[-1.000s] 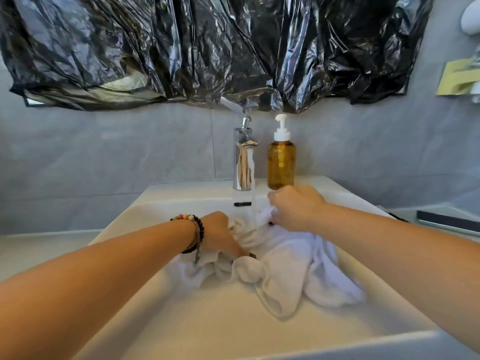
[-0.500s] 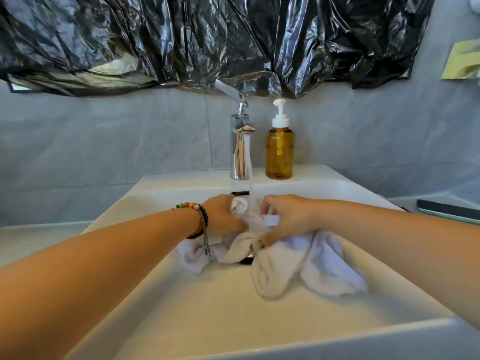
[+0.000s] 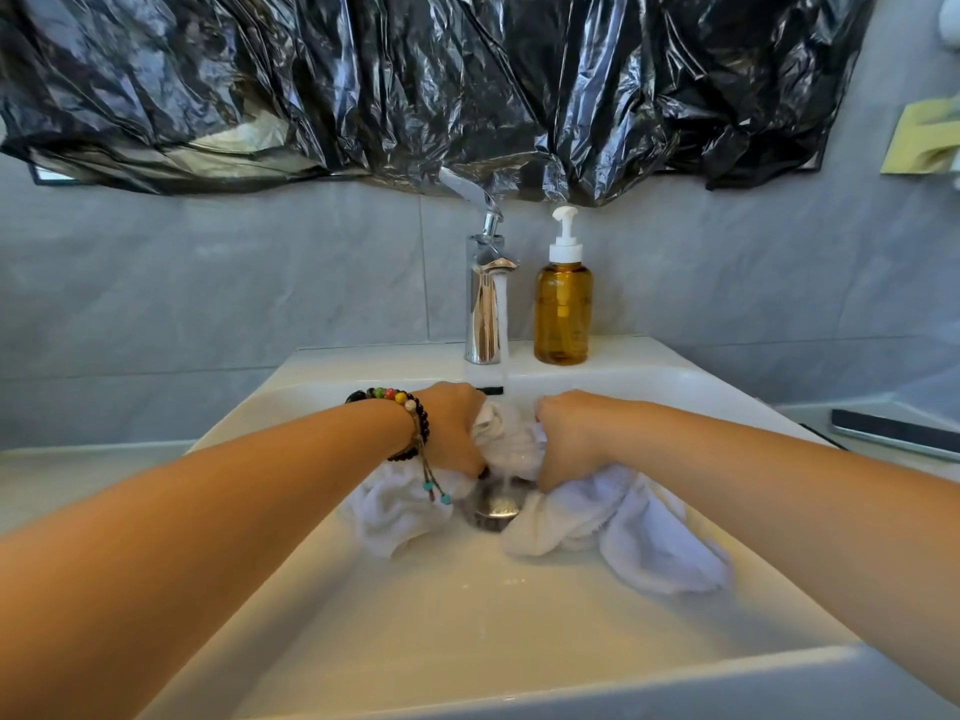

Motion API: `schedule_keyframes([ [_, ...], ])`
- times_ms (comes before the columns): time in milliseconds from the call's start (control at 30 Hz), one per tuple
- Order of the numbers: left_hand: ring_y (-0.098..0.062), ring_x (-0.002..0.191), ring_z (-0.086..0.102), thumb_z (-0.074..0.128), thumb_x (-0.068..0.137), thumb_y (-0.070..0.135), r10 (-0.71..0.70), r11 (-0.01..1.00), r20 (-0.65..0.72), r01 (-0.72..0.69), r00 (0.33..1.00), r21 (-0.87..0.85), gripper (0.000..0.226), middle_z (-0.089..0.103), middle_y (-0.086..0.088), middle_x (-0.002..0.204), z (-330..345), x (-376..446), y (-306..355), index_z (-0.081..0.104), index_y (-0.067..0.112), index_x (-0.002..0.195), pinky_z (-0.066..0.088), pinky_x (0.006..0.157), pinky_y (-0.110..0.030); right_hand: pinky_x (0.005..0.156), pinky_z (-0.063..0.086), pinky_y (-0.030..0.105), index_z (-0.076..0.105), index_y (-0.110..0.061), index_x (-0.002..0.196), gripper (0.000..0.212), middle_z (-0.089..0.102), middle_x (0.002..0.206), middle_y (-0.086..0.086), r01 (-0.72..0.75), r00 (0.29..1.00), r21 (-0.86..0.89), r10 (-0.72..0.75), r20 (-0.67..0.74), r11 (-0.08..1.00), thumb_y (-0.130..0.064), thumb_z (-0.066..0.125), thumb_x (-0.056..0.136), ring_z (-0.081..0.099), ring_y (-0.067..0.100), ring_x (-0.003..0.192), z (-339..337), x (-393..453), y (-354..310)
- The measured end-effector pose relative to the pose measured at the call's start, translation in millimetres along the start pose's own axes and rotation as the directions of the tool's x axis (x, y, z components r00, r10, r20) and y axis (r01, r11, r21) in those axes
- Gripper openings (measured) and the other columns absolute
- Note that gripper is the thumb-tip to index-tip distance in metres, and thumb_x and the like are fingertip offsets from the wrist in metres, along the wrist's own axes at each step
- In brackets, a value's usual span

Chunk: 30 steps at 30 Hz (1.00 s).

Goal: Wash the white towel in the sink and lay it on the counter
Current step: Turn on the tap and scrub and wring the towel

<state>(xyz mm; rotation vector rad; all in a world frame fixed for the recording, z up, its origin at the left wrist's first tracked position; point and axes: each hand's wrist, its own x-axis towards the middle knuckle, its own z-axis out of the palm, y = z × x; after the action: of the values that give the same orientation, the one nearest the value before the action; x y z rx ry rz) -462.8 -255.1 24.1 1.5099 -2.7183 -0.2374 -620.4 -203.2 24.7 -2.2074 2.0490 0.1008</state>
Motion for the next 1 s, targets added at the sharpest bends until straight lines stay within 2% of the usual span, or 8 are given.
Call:
schedule_keyframes([
  [100, -0.020, 0.092, 0.061, 0.077, 0.072, 0.044, 0.020, 0.998, -0.079, -0.025, 0.997, -0.051, 0.044, 0.063, -0.001, 0.099, 12.3, 1.3, 4.3, 0.059, 0.019, 0.103, 0.056, 0.080, -0.034, 0.076, 0.047, 0.033, 0.057, -0.013, 0.119, 0.041, 0.060, 0.110, 0.003, -0.024, 1.000, -0.206, 0.027, 0.010, 0.978, -0.025, 0.073, 0.084, 0.059, 0.022, 0.095, -1.3, -2.5, 0.0],
  [200, -0.016, 0.087, 0.060, 0.082, 0.063, 0.052, -0.014, 0.978, -0.099, -0.007, 0.995, -0.209, 0.050, 0.063, 0.003, 0.094, 20.1, 6.4, 14.7, 0.059, 0.022, 0.095, 0.051, 0.070, -0.027, 0.069, 0.042, 0.032, 0.060, -0.019, 0.116, 0.026, 0.062, 0.114, 0.004, -0.076, 0.965, -0.573, -0.085, -0.249, 0.816, -0.013, 0.059, 0.091, 0.062, 0.027, 0.105, -8.8, -3.0, 6.6],
  [300, -0.014, 0.085, 0.060, 0.086, 0.056, 0.056, -0.020, 0.978, -0.085, 0.001, 0.996, -0.211, 0.059, 0.064, 0.003, 0.093, 13.3, 8.8, 21.3, 0.060, 0.020, 0.094, 0.052, 0.070, -0.026, 0.063, 0.041, 0.030, 0.065, -0.018, 0.106, 0.019, 0.065, 0.100, 0.002, -0.111, 0.905, -0.671, -0.204, -0.372, 0.733, -0.012, 0.056, 0.090, 0.065, 0.026, 0.093, -14.4, -4.5, 13.7],
  [467, -0.016, 0.089, 0.067, 0.084, 0.063, 0.043, -0.110, 0.978, 0.122, 0.129, 0.986, -0.162, 0.047, 0.071, 0.000, 0.098, 11.8, 5.6, -2.1, 0.069, 0.017, 0.099, 0.059, 0.083, -0.033, 0.062, 0.046, 0.032, 0.060, -0.019, 0.087, 0.026, 0.060, 0.084, 0.002, -0.027, 0.995, -0.120, 0.015, -0.099, 0.992, -0.043, 0.059, 0.078, 0.061, 0.023, 0.080, 10.7, 5.2, 23.5],
  [600, -0.019, 0.090, 0.067, 0.086, 0.055, 0.052, -0.151, 0.979, 0.185, 0.173, 0.971, -0.107, 0.057, 0.071, 0.002, 0.098, 5.0, 2.8, -18.7, 0.065, 0.024, 0.101, 0.057, 0.085, -0.039, 0.062, 0.048, 0.032, 0.067, -0.017, 0.088, 0.045, 0.069, 0.088, 0.008, -0.081, 0.996, 0.168, 0.075, 0.038, 0.983, -0.053, 0.070, 0.062, 0.062, 0.022, 0.076, 9.0, 9.5, 28.8],
  [733, -0.016, 0.094, 0.064, 0.087, 0.064, 0.045, -0.151, 0.987, 0.216, 0.157, 0.965, -0.014, 0.053, 0.068, 0.002, 0.100, -3.3, 3.9, -17.8, 0.064, 0.016, 0.102, 0.053, 0.085, -0.026, 0.065, 0.054, 0.032, 0.066, -0.009, 0.089, 0.036, 0.067, 0.091, 0.015, -0.172, 0.970, 0.215, 0.127, 0.206, 0.961, -0.032, 0.079, 0.064, 0.062, 0.028, 0.074, -4.0, 3.7, 17.2],
  [900, -0.009, 0.069, 0.055, 0.086, 0.064, 0.050, -0.176, 0.983, 0.128, 0.169, 0.976, 0.067, 0.045, 0.058, 0.007, 0.074, -14.0, 1.5, -20.9, 0.056, 0.019, 0.077, 0.043, 0.058, -0.016, 0.070, 0.039, 0.030, 0.057, -0.019, 0.093, 0.010, 0.056, 0.092, 0.001, -0.050, 0.970, -0.452, -0.065, -0.235, 0.891, -0.022, 0.064, 0.087, 0.057, 0.023, 0.084, 5.1, -1.4, -9.5],
  [1000, -0.011, 0.073, 0.062, 0.084, 0.057, 0.060, -0.175, 0.983, 0.034, 0.173, 0.984, 0.058, 0.055, 0.067, 0.004, 0.082, -10.1, 1.7, -19.4, 0.064, 0.019, 0.087, 0.054, 0.067, -0.023, 0.072, 0.040, 0.030, 0.060, -0.020, 0.102, 0.017, 0.061, 0.099, 0.000, -0.076, 0.935, -0.420, -0.082, -0.346, 0.904, -0.015, 0.060, 0.086, 0.063, 0.025, 0.096, 4.0, 4.7, 2.5],
])
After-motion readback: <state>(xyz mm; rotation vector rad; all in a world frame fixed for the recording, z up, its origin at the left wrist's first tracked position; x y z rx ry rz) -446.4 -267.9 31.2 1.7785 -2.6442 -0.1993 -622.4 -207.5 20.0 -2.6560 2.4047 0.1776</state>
